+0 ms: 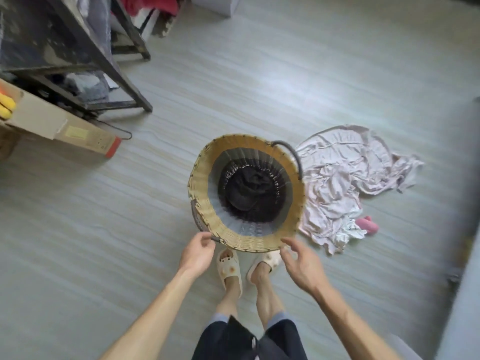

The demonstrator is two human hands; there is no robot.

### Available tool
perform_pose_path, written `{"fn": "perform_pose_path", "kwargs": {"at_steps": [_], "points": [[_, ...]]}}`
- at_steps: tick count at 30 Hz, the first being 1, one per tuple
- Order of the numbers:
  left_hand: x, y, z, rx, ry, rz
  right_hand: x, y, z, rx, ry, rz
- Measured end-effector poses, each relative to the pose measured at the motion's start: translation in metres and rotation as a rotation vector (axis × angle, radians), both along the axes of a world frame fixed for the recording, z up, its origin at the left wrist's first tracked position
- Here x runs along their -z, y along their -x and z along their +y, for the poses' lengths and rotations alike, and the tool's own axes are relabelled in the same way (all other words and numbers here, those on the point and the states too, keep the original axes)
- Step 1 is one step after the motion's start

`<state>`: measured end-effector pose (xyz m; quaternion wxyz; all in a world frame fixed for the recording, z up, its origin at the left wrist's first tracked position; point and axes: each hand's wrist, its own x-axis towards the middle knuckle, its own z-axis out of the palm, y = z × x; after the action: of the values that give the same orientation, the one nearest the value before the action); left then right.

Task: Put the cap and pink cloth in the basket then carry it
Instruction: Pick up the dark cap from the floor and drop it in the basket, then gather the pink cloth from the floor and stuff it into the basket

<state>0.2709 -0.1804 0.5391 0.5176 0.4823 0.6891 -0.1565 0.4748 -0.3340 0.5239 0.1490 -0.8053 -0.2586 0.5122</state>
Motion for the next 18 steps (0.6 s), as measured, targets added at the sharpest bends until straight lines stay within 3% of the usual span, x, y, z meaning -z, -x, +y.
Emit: {"fn": "perform_pose_path", "kwargs": {"at_steps": [4,8,14,18], "points": [[-0.069,-0.007,-0.039,0.196,0.073,-0.122,-0.105,0.004,-0.059,0.239,-0.089,-0.032],[-0.115,-0.029,-0.078,0.341,0.054,-0.178,-0.167,0.009,-0.112,0.46,-0.122,0.0],[-0.14,-0.081,-0.126,0.425,0.01,-0.216,-0.192,-0.007,-0.187,0.735,-0.139,0.042],[-0.135,-0.126,-0.154,0.423,-0.002,-0.144,-0.182,-0.055,-0.228,0.734,-0.064,0.12]]}}
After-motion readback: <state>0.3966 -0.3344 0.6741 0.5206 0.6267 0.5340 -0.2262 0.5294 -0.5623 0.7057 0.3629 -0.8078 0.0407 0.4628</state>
